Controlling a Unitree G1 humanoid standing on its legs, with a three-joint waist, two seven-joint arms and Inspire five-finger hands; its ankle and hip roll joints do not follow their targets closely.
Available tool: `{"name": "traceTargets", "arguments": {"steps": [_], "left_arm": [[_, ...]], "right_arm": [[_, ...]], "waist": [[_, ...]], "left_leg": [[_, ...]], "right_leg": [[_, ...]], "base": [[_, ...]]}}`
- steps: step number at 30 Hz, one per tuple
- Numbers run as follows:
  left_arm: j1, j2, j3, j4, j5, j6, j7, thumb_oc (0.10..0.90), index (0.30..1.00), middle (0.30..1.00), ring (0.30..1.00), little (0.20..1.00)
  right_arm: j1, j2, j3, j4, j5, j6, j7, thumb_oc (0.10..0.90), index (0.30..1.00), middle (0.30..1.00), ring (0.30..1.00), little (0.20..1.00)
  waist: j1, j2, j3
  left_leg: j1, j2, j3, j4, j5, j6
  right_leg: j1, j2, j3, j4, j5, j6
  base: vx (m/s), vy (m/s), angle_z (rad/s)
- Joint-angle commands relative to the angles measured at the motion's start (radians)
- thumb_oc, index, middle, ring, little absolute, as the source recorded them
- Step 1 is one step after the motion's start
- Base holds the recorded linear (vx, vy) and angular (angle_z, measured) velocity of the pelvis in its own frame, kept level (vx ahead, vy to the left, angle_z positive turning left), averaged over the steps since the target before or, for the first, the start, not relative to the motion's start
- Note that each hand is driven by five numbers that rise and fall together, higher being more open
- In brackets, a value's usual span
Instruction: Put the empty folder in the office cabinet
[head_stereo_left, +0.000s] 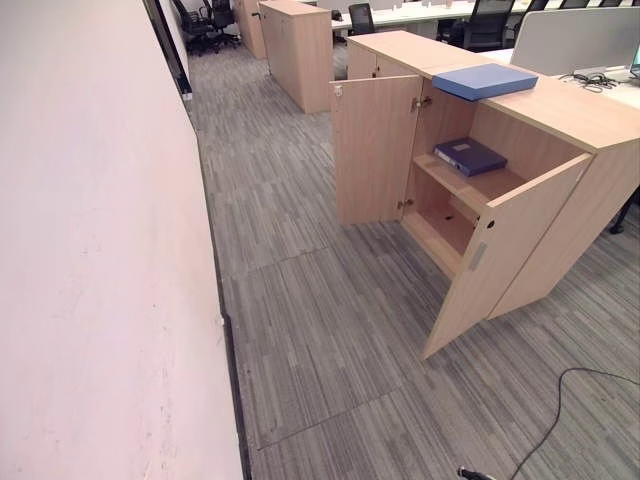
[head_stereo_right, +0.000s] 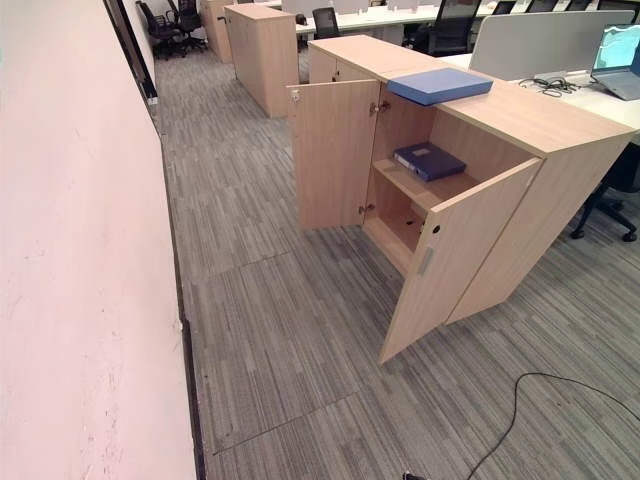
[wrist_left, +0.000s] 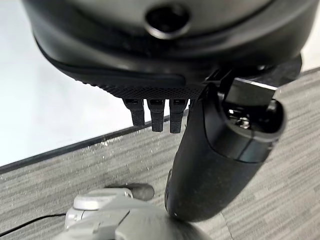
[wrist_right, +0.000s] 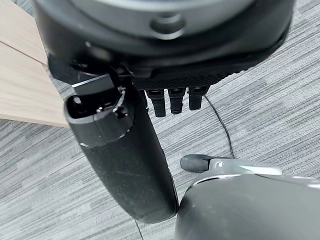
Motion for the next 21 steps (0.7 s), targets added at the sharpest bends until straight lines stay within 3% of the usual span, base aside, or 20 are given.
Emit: {"name": "traceTargets", "arguments": {"steps": [1, 21], "left_arm": [[-0.041, -0.008, 0.0, 0.072, 0.014, -0.004, -0.041, 0.8, 0.9, 0.9, 0.9, 0.9], [-0.064, 0.023, -0.008, 0.122, 0.096, 0.018, -0.013, 0.8, 0.9, 0.9, 0.9, 0.9]], "right_arm": [[-0.04, -0.026, 0.023, -0.001, 0.03, -0.027, 0.019, 0.8, 0.9, 0.9, 0.9, 0.9], [-0.02, -0.03, 0.004, 0.006, 0.098, -0.022, 0.07, 0.8, 0.9, 0.9, 0.9, 0.9]], "waist": [[-0.001, -0.041, -0.015], [-0.002, -0.062, -0.02]], "left_leg": [[-0.019, -0.059, -0.066, -0.013, -0.045, -0.025], [-0.004, -0.061, -0.087, -0.013, -0.058, -0.027]], "right_leg": [[0.058, -0.002, -0.021, 0.007, -0.048, 0.083], [0.075, 0.0, -0.033, 0.007, -0.064, 0.078]], "base": [[0.0, 0.0, 0.0], [0.01, -0.005, 0.0]]}}
